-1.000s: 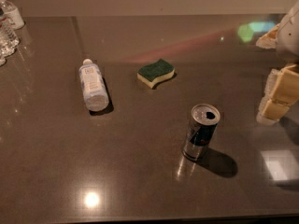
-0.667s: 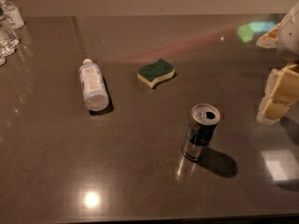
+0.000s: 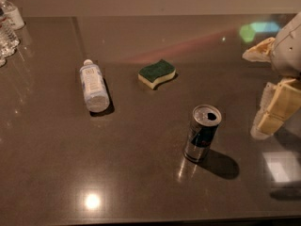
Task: Move redbull can near sponge
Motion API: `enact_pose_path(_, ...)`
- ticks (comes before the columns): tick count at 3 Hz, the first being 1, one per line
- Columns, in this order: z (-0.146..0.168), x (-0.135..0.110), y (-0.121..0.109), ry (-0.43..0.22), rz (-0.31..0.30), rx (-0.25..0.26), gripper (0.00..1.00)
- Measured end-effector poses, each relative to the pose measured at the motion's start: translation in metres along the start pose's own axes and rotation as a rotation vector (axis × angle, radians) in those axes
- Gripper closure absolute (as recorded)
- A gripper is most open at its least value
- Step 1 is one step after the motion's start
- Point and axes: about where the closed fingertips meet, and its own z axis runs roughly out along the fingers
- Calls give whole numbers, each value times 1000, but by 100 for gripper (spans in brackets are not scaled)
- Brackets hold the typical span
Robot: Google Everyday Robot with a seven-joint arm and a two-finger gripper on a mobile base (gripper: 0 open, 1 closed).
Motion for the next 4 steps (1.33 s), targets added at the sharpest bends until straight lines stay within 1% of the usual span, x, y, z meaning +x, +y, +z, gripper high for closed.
enact_pose_path(1, 15, -17, 19, -110, -48, -64, 0)
enact_pose_path(2, 31, -30, 33, -179, -83, -114, 0)
enact_pose_path(3, 44, -41, 46, -227, -104, -156, 0)
enact_pose_path(4, 51, -47, 53, -258, -116, -184, 0)
